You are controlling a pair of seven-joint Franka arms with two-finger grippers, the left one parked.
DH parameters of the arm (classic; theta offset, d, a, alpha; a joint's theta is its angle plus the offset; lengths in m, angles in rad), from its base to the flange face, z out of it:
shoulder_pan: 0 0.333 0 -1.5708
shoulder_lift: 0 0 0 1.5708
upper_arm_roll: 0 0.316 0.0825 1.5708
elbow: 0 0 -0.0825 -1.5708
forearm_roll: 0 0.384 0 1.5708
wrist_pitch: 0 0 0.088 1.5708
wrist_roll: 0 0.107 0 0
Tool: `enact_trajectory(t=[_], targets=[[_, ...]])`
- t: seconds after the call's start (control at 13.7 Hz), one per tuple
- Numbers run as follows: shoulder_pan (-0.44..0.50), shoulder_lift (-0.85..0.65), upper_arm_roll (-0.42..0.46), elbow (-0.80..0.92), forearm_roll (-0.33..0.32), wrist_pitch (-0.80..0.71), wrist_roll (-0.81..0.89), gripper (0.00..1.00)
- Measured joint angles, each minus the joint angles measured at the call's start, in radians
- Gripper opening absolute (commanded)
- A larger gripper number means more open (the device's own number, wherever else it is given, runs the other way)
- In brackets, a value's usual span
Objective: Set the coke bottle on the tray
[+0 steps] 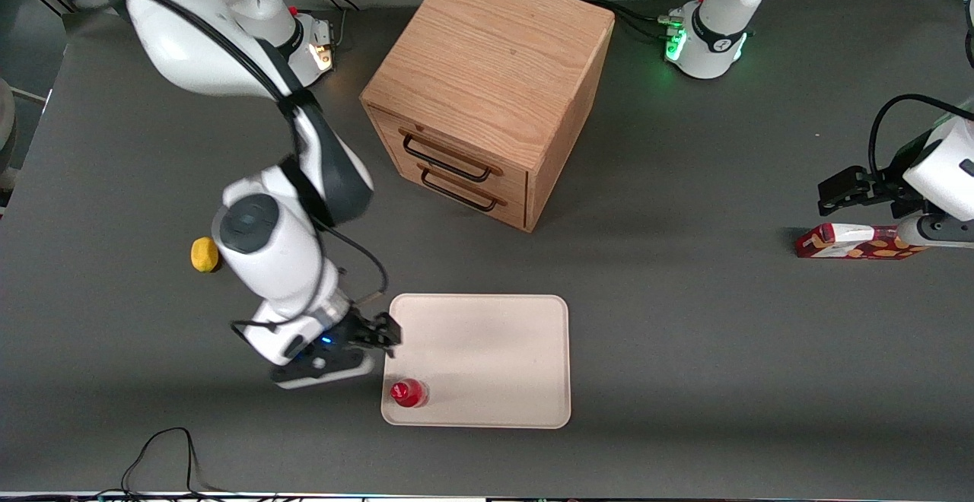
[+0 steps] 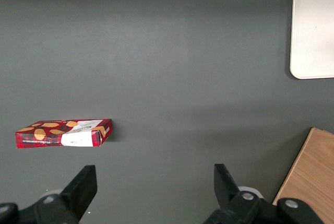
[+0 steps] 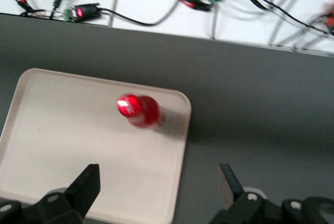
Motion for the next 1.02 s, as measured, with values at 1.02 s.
enact_trajectory(t=[1.02], targets=[[-0.012,-0.734,-0.269,-0.526,0.087,-0.458,-0.069,1.00]])
